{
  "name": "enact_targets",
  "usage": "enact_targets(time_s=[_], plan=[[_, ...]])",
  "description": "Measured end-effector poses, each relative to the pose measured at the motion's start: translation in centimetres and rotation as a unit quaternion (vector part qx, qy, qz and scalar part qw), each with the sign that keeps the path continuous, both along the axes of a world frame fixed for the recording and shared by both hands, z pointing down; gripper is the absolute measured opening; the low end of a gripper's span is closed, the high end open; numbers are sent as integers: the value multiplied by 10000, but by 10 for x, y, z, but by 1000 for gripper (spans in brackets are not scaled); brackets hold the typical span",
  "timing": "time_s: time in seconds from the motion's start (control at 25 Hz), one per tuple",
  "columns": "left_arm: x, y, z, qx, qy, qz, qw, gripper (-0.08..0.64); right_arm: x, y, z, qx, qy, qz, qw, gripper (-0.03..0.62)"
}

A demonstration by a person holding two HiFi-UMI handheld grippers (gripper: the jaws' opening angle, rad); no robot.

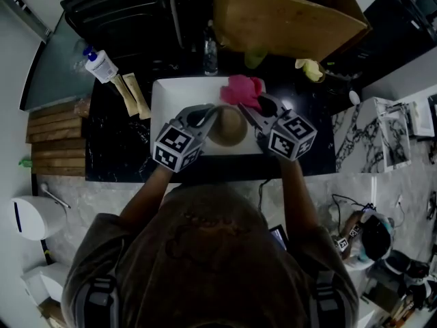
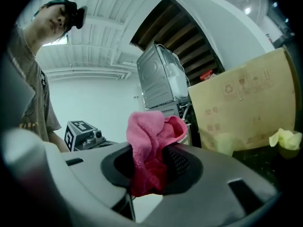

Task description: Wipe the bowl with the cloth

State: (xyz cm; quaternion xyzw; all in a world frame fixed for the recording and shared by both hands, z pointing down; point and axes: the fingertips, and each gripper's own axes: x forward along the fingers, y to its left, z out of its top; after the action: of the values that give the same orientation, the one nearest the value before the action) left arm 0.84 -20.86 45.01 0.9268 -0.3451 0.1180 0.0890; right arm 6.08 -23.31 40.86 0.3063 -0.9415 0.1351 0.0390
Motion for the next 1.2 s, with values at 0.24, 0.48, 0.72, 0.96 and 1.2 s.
enact_targets(time_s=[0.24,0.48,0.72,0.96,1.2], plan=[[1,-4,0,-79,5,52,10000,17,2,4,5,-105,97,-270,9995,118],[-4,-11,1,-130,15,-45,9999,17,5,8,7,-154,141,-383,9991,118],[-9,-21,1,-143,6,-210,9997,17,12,13,14,-221,195,-403,9988,118],[-14,-30,1,-163,62,-383,9991,17,17,20,21,-323,198,-380,9986,118],[-22,-40,0,-162,146,-582,9981,18,20,31,34,-509,213,-405,9977,118]])
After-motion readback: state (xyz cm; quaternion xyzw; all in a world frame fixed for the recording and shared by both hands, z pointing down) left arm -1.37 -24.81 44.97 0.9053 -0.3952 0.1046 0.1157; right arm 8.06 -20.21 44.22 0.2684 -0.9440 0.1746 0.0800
